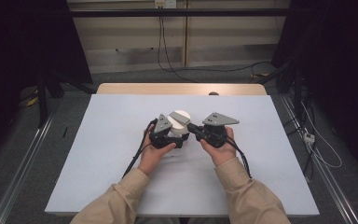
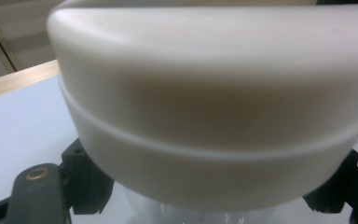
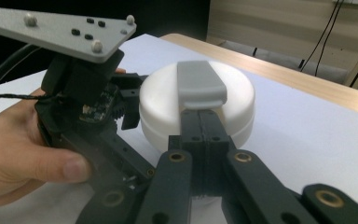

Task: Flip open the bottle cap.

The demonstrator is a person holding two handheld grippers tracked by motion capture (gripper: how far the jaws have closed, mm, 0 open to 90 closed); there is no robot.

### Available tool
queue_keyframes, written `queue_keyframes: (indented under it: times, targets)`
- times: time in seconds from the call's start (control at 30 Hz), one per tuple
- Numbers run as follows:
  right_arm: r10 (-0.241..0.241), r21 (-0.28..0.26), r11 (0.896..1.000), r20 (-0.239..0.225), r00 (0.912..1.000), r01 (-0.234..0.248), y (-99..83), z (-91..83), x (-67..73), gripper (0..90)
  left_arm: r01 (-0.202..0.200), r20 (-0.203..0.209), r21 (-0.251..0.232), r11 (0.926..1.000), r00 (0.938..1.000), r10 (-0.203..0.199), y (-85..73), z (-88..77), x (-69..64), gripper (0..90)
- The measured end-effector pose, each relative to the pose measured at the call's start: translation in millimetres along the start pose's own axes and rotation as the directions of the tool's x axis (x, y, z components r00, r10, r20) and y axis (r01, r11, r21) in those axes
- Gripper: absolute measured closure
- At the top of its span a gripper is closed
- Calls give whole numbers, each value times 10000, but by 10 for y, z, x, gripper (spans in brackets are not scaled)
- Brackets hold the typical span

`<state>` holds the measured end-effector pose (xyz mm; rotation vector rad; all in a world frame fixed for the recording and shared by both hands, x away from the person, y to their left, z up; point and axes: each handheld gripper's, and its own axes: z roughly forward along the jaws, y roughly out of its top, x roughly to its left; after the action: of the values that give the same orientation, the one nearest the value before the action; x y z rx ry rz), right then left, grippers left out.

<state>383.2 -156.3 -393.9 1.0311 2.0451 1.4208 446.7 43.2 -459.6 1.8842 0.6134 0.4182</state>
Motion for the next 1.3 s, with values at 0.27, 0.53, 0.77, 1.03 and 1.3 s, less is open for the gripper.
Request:
queue_keyframes:
  times: [0.27, 0.53, 0.77, 1.03, 1.3]
  targets:
    - [-114, -63, 9999, -30, 9999, 114, 84, 21, 15, 900, 1, -11, -30, 10000, 10000, -1, 0, 1, 0, 187]
    - [-207, -159, 9997, 11, 9998, 207, 160, 40, 18, 900, 110, 13, -61, 9999, 9999, -110, -2, 5, -6, 187]
    - [-269, -178, 9995, 25, 9996, 270, 217, 63, 26, 900, 28, -11, -40, 10000, 10000, -28, 0, 2, -1, 187]
    - [-398, -208, 9990, -1, 9992, 398, 288, 110, 47, 900, 56, -3, -51, 10000, 10000, -56, -1, 4, -2, 187]
    - [-369, -225, 9991, -5, 9993, 369, 349, 151, 24, 900, 127, 20, -96, 9999, 9999, -127, -2, 6, -4, 187]
